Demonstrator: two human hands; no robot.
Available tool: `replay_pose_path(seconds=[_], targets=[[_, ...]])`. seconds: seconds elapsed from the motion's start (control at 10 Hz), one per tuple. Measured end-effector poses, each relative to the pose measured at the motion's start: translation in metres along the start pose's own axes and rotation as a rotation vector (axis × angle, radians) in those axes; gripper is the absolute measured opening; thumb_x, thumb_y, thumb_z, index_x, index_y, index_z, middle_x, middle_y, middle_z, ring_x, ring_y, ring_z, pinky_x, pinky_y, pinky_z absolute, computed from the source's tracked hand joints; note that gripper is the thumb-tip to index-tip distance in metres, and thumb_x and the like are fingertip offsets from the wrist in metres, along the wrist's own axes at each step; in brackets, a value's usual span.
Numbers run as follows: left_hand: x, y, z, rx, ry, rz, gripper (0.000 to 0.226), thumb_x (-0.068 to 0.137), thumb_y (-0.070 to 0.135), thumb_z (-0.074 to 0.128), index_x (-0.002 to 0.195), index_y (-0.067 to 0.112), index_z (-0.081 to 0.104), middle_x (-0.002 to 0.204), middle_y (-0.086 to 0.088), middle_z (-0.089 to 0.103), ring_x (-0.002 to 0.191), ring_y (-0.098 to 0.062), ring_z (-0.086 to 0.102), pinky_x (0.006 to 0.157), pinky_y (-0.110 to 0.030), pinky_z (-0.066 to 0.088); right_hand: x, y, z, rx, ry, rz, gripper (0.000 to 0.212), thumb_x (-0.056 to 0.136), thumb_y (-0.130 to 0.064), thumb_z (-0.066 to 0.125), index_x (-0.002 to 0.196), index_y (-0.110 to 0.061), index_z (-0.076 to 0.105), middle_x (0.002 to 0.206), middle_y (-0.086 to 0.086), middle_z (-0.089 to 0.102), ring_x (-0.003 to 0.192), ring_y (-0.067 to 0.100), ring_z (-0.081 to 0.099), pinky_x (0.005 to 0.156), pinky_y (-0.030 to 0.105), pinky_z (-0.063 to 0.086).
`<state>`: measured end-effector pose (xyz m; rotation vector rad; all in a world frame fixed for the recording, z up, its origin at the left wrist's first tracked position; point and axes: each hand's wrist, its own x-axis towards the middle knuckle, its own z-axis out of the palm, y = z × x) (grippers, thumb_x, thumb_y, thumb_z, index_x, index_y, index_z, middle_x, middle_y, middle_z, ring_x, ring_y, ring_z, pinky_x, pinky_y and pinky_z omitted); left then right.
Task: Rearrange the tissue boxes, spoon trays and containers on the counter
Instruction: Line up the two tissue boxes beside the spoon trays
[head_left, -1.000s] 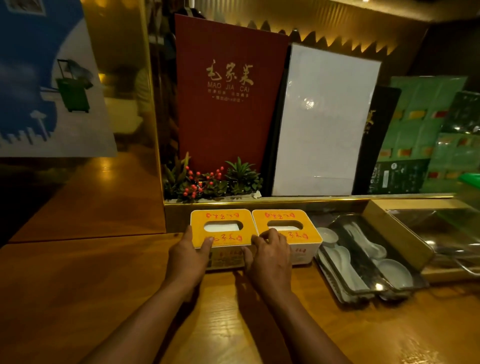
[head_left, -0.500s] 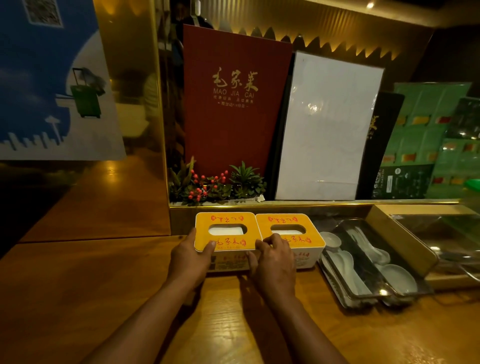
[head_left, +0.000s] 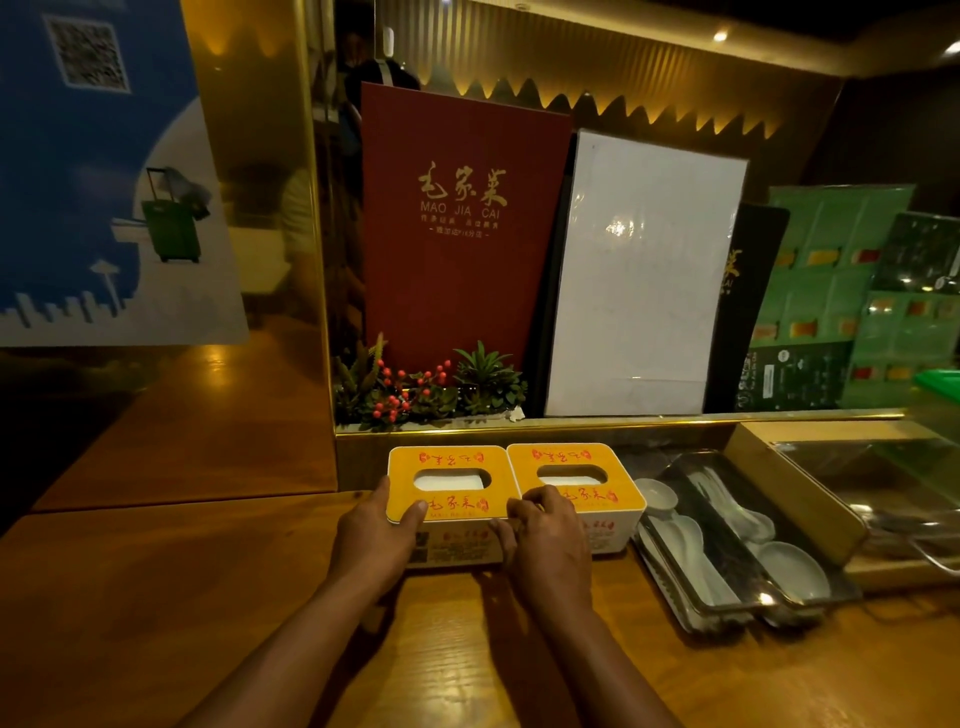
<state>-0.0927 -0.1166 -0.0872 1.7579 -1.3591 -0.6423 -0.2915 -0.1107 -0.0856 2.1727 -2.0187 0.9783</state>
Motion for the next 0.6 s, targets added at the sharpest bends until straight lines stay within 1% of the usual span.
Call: replay_pose_path(seconds=[0.1,0.2,0.3,0.4,0.5,0.6], targets=[[0.0,-0.002,0.002,-0.022,-0.005,0.003,0.053,0.096,0.043,0.058,0.145,0.029,0.045,0.121,-0.002,0.066,0.104,-0.021,0.063,0.078,-0.038,0.057,0.0,-0.001,-0.001,0.003,0.005,-0.004,0.034,0.09,-0.047,0.062,0.113,-0.023,0.07,0.116,-0.004,0.057,0.11,0.013,0.048,0.088,0.03,0.047],[-0.001,-0.003,0.004,-0.053,-0.032,-0.001,0.053,0.097,0.041,0.056,0.147,0.029,0.043,0.126,-0.003,0.064,0.107,-0.022,0.062,0.077,-0.036,0.056,0.0,-0.004,-0.005,-0.016,-0.025,0.004,0.037,0.091,-0.049,0.061,0.117,-0.024,0.067,0.119,-0.005,0.055,0.112,0.012,0.048,0.091,0.03,0.049],[-0.003,-0.002,0.003,-0.09,-0.068,-0.009,0.048,0.099,0.036,0.054,0.145,0.028,0.041,0.131,-0.003,0.062,0.11,-0.023,0.061,0.075,-0.034,0.052,-0.002,-0.005,-0.009,-0.033,-0.096,-0.003,0.043,0.089,-0.049,0.063,0.126,-0.026,0.06,0.127,-0.006,0.052,0.119,0.013,0.046,0.097,0.033,0.048],[-0.002,0.001,-0.007,-0.113,-0.113,-0.007,0.049,0.099,0.035,0.056,0.145,0.032,0.039,0.134,-0.002,0.06,0.114,-0.025,0.061,0.083,-0.042,0.056,-0.008,-0.006,-0.023,0.039,-0.219,0.002,0.057,0.089,-0.047,0.064,0.14,-0.029,0.047,0.142,-0.006,0.043,0.127,0.015,0.044,0.102,0.038,0.049],[-0.003,0.003,-0.018,-0.113,-0.158,0.006,0.054,0.097,0.033,0.06,0.145,0.037,0.035,0.139,-0.001,0.057,0.119,-0.029,0.06,0.086,-0.051,0.057,-0.022,-0.008,-0.053,0.084,-0.237,0.008,0.057,0.089,-0.044,0.066,0.142,-0.031,0.047,0.148,-0.009,0.037,0.128,0.014,0.044,0.099,0.036,0.051],[0.0,0.015,-0.028,-0.049,-0.151,0.099,0.063,0.093,0.03,0.065,0.148,0.032,0.033,0.144,-0.004,0.052,0.127,-0.03,0.053,0.093,-0.054,0.054,-0.041,-0.004,-0.094,0.037,-0.229,0.01,0.045,0.091,-0.045,0.064,0.134,-0.033,0.055,0.144,-0.011,0.041,0.123,0.01,0.046,0.094,0.028,0.048]])
